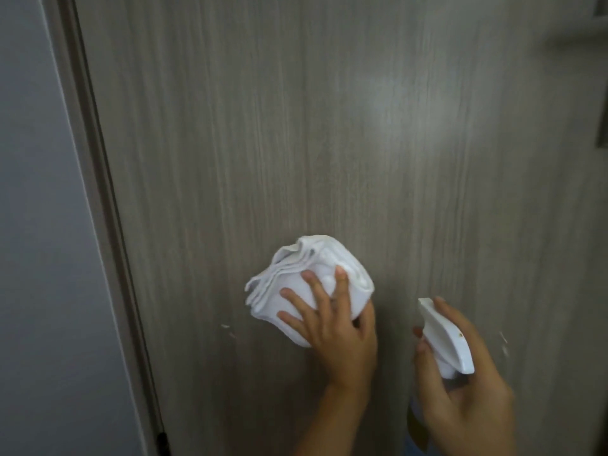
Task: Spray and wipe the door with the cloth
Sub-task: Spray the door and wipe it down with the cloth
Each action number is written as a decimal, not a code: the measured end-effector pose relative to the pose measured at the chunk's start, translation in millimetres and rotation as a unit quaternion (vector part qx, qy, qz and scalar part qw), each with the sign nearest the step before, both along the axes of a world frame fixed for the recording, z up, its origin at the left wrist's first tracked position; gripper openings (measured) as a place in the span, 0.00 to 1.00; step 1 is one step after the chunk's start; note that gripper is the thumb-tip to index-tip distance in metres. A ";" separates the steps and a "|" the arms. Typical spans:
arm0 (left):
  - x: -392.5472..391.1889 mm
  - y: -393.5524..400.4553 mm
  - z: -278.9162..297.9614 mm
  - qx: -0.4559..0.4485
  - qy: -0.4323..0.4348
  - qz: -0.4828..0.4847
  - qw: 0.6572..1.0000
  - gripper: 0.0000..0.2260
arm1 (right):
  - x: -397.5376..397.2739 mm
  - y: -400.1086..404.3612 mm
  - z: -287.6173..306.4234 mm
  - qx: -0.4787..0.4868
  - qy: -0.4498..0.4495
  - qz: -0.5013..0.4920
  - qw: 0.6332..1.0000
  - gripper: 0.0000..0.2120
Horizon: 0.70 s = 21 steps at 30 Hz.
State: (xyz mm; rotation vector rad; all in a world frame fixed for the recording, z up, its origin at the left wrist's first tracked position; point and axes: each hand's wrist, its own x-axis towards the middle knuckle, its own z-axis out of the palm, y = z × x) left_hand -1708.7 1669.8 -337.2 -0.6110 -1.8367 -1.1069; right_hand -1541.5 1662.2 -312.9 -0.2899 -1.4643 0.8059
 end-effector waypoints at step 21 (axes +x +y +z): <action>4.5 -0.8 29.3 -0.264 0.296 -0.103 0.912 0.22 | 61.2 19.3 24.1 -0.049 0.007 -0.016 0.999 0.24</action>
